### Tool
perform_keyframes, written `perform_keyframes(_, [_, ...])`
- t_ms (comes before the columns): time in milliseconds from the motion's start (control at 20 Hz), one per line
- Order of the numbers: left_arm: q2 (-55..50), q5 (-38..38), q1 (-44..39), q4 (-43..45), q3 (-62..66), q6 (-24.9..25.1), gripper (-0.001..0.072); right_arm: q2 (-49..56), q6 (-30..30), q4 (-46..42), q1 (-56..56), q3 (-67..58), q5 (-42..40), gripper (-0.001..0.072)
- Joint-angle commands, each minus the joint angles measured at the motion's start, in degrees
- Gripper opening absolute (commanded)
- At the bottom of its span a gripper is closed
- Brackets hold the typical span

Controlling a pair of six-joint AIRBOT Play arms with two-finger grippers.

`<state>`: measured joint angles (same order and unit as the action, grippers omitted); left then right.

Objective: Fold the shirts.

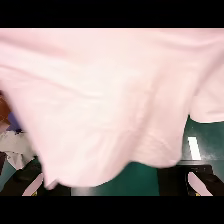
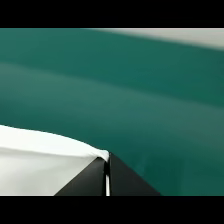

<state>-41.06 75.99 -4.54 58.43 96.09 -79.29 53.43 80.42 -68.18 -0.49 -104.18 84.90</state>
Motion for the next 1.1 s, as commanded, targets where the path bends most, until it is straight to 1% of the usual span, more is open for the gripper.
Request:
perform_keyframes(0, [-6.4,5.4,-0.1,-0.3,-14.3,-0.9,0.0027,10.7,0.1,0.5,4.9,5.8,3.9,0.0009])
perform_keyframes(100, [-11.1,0.7,-0.1,-0.3,-25.4,1.2,0.0027,17.9,0.0,0.4,7.2,11.2,2.0,0.0009])
perform_keyframes(200, [-16.6,-7.9,-0.1,-0.3,-35.1,2.1,0.0027,24.8,0.0,0.5,8.0,14.9,-3.5,0.0009])
perform_keyframes(250, [-17.0,-8.8,-0.1,-0.3,-35.7,2.3,0.0027,25.3,0.0,0.5,8.0,15.1,-4.0,0.0009])
perform_keyframes(300, [-24.5,-19.7,-0.1,-0.3,-39.6,6.8,0.0027,31.9,0.1,0.5,7.9,15.6,-10.3,0.0009])
perform_keyframes(400, [-30.5,-26.7,-0.1,-2.1,-38.6,7.9,0.0027,36.5,0.1,0.5,8.0,13.7,-13.3,0.0009])
perform_keyframes(450, [-33.1,-29.4,-0.1,-3.8,-37.6,8.8,0.0027,38.4,0.1,0.6,8.0,12.1,-13.5,0.0009])
perform_keyframes(550, [-37.0,-33.0,-0.1,-6.5,-35.5,11.4,0.0028,42.1,0.1,0.7,8.0,8.0,-12.9,0.0009])
perform_keyframes(600, [-38.3,-34.1,-0.1,-6.5,-34.5,11.4,0.0038,43.4,0.1,0.7,8.0,6.4,-12.8,0.0009])
perform_keyframes(700, [-40.1,-35.1,-0.1,-6.4,-32.6,11.4,0.0449,45.0,0.1,0.7,8.0,4.0,-12.7,0.001])
perform_keyframes(750, [-40.4,-35.1,-0.1,-6.4,-31.9,11.4,0.0477,45.4,0.2,0.7,8.0,3.3,-12.7,0.001])
perform_keyframes(900, [-40.2,-33.8,0.5,-5.6,-30.1,11.4,0.0478,45.4,0.1,0.7,7.5,3.2,-12.6,0.0011])
perform_keyframes(950, [-40.2,-31.8,1.3,-5.3,-28.9,11.3,0.0477,45.4,0.1,0.8,7.0,3.2,-11.6,0.004])
perform_keyframes(1050, [-40.2,-26.2,3.2,-5.4,-26.8,10.3,0.0478,45.3,0.1,1.2,5.8,3.2,-7.1,0.035])
